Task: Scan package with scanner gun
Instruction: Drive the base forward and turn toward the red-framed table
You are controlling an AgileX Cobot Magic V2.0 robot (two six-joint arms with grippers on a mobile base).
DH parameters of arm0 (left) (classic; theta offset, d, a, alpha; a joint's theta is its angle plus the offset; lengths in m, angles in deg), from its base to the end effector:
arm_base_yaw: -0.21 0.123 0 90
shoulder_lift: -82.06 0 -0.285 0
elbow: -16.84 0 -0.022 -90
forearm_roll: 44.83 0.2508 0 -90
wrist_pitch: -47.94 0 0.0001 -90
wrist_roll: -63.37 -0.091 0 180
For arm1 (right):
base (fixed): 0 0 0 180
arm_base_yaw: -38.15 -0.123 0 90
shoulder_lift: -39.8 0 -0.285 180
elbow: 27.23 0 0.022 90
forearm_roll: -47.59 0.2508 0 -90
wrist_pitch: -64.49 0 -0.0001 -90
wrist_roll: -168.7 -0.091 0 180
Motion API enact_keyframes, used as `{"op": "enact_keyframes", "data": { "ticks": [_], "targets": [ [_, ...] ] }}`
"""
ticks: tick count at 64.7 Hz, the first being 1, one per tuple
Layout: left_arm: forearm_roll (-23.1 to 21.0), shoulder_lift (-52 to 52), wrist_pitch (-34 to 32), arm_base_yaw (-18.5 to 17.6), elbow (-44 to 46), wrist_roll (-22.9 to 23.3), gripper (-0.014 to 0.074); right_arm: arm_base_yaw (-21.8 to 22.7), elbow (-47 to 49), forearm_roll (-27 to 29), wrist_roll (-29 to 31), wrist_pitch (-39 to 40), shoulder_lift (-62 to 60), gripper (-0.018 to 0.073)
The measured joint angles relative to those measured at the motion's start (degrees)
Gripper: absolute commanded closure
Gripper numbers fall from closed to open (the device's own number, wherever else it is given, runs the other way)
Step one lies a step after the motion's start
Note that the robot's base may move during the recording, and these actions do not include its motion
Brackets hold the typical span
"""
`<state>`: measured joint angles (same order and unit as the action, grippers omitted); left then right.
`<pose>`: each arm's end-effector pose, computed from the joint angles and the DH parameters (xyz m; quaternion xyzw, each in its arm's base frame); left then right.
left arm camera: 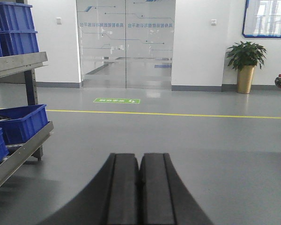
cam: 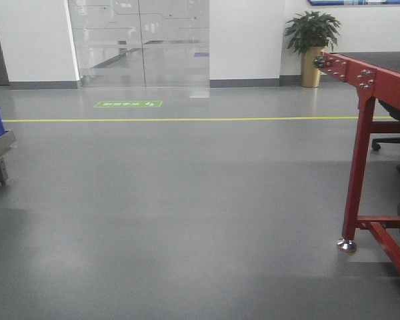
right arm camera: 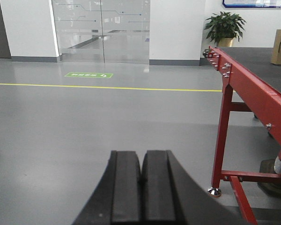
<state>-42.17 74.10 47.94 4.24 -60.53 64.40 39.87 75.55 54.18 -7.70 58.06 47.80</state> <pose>0.0565 0.0040 0.2121 -0.0142 0.6776 0.0363 0.7344 0.0568 -0.0005 0.2028 0.0247 0.7165 0.0121 0.6970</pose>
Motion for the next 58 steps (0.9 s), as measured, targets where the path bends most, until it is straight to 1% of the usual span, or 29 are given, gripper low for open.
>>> {"op": "enact_keyframes", "data": {
  "ticks": [58],
  "targets": [
    [0.0, 0.0, 0.0, 0.0, 0.0, 0.0, 0.0707, 0.0, 0.0, 0.0, 0.0, 0.0, 0.0, 0.0713]
  ]
}}
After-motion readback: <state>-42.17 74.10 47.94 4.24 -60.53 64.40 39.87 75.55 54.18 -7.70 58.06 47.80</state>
